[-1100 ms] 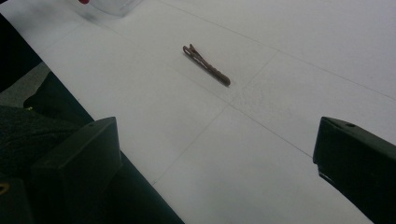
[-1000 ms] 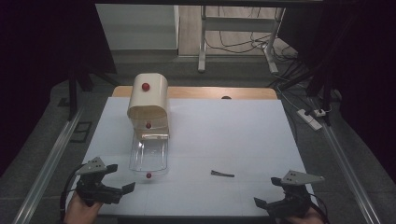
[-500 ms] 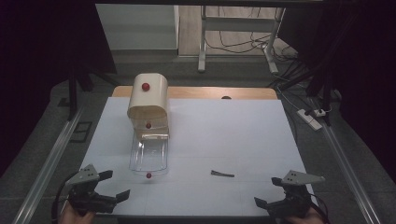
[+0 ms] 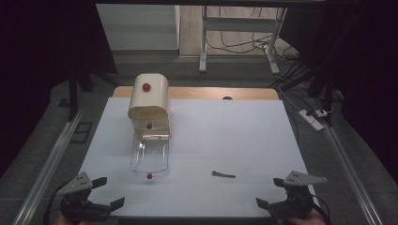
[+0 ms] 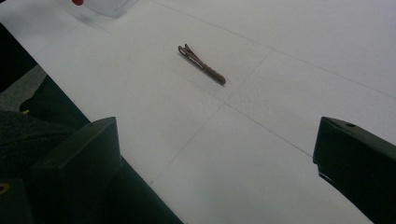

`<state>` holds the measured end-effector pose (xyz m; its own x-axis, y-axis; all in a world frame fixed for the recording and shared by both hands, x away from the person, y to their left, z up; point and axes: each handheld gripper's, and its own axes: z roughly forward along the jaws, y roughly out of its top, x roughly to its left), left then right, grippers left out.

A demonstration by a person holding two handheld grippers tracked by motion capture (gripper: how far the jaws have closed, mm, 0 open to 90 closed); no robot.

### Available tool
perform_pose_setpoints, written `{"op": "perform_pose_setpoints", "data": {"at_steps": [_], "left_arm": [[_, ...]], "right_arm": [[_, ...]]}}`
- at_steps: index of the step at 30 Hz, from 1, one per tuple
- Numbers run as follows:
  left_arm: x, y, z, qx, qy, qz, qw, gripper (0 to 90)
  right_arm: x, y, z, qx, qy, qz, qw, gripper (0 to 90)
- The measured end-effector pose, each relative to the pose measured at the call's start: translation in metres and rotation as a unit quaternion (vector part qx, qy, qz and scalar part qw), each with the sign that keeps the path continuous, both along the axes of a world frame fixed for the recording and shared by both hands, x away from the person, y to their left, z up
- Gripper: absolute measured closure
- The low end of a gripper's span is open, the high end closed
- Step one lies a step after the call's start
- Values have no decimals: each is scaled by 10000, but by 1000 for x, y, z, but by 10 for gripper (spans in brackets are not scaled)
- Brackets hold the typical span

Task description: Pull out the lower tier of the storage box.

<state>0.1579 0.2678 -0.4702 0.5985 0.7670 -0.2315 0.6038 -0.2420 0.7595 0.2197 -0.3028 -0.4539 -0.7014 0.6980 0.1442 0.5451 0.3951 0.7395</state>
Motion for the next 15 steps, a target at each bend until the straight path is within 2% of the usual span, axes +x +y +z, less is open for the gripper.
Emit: {"op": "perform_pose_setpoints", "data": {"at_steps": [6, 15], "left_arm": [[-7, 2, 0, 179, -69, 76, 9998, 0], [-6, 1, 0, 222, -50, 50, 9997, 0]], "right_arm": [[0, 0, 0, -14, 0, -8, 10000, 2], [0, 0, 0, -43, 1, -2, 10000, 2]]}}
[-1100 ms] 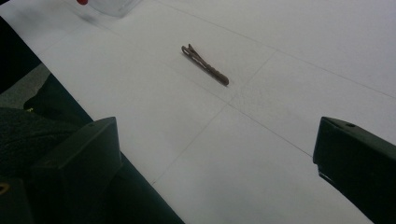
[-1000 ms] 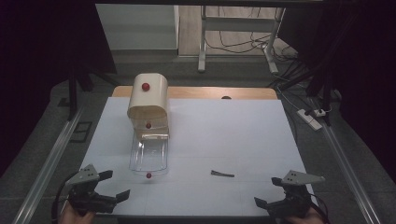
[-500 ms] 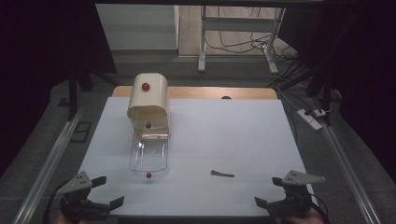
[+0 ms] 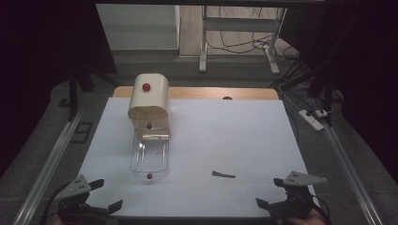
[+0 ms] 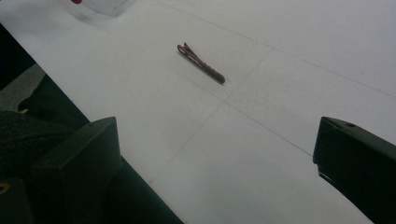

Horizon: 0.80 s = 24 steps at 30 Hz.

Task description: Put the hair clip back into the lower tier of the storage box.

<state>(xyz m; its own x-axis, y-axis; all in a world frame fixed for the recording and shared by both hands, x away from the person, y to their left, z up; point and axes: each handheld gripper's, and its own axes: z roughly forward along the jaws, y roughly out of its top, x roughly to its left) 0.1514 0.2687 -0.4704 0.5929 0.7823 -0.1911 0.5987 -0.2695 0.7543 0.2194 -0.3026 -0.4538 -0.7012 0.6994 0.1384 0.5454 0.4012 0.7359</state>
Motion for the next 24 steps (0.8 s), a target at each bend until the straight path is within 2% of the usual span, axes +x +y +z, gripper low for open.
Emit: {"op": "perform_pose_setpoints", "data": {"at_steps": [13, 21, 24], "left_arm": [[1, -1, -1, 19, 83, -21, 10000, 0], [2, -7, -1, 287, 67, -116, 9995, 0], [2, -7, -1, 313, 68, -127, 9994, 0]], "right_arm": [[-3, 1, 2, -24, -191, -23, 9998, 1], [-3, 1, 2, -12, -180, -13, 9998, 1], [-3, 3, 3, -31, -245, -26, 9997, 1]]}}
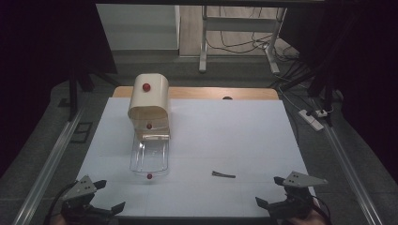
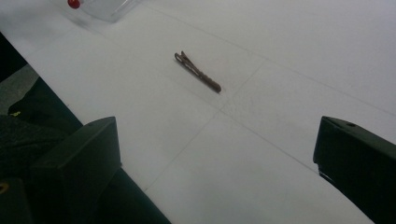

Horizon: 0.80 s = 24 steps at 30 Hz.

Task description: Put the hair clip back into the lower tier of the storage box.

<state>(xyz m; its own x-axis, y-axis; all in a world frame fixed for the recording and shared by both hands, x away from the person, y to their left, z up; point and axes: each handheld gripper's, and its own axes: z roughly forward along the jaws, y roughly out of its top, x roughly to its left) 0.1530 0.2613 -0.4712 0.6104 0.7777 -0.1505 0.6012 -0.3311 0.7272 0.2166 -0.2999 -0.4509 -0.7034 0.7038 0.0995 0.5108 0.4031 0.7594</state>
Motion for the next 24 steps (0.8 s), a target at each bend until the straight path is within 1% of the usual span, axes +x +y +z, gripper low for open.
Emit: {"op": "perform_pose_setpoints", "data": {"at_steps": [1, 3, 6, 8, 9, 12, 16, 17, 20, 22, 24], "left_arm": [[0, 0, 0, -8, 3, -2, 10000, 1], [0, 0, 0, -19, 0, -16, 10000, 3], [0, 0, 0, -17, 6, -33, 10000, 3], [1, 0, 0, -29, 21, -49, 10000, 2], [1, 0, 0, -39, 27, -49, 10000, 2], [1, 1, 0, -85, 45, -55, 9999, 2], [1, 4, 0, -193, 46, -53, 9998, 1], [1, 4, 0, -211, 50, -50, 9998, 1], [2, 5, 0, -249, 52, -44, 9997, 1], [2, 5, 0, -259, 54, -46, 9996, 0], [2, 5, 0, -257, 61, -49, 9996, 0]], "right_arm": [[0, 0, 0, 7, -53, -2, 10000, 1], [1, 1, 0, 9, -43, -13, 10000, 1], [3, 1, 0, 17, 36, -52, 10000, 1], [3, 1, 0, 58, 10, -83, 9999, 0], [4, 1, 0, 169, 8, -101, 9998, 1], [5, 3, 1, 270, 55, -155, 9995, 1], [7, 8, 1, 180, 59, -146, 9997, 1], [8, 9, 0, 207, 43, -133, 9997, 0], [10, 14, -2, 127, 58, -58, 9999, 0], [12, 18, -4, -21, 40, -11, 10000, 0], [13, 21, -5, -72, 53, 34, 10000, 0]]}}
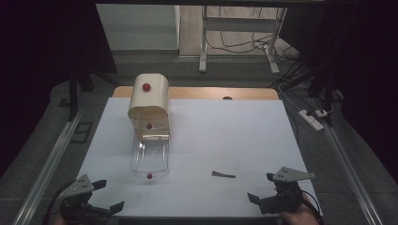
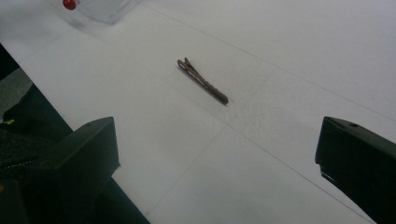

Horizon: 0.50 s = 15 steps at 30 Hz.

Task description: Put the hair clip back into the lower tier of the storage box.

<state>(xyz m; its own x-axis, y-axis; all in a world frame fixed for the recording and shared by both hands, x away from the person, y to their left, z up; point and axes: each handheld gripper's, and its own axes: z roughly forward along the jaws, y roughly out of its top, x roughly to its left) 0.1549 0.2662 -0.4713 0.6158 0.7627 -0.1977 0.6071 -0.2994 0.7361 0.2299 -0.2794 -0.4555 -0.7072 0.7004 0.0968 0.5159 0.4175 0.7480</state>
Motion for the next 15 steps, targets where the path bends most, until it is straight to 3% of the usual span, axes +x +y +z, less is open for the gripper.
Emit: {"op": "perform_pose_setpoints", "data": {"at_steps": [5, 10, 15], "left_arm": [[0, 1, 0, -29, -25, 6, 10000, 0], [-1, 3, 0, -137, -42, 33, 9999, 0], [-1, 2, 0, -108, -40, 17, 9999, 0]], "right_arm": [[5, 9, -1, -35, 31, 59, 10000, 0], [11, 18, -5, -177, 69, 91, 9998, 0], [16, 26, -7, -336, 88, 125, 9993, 0]]}}
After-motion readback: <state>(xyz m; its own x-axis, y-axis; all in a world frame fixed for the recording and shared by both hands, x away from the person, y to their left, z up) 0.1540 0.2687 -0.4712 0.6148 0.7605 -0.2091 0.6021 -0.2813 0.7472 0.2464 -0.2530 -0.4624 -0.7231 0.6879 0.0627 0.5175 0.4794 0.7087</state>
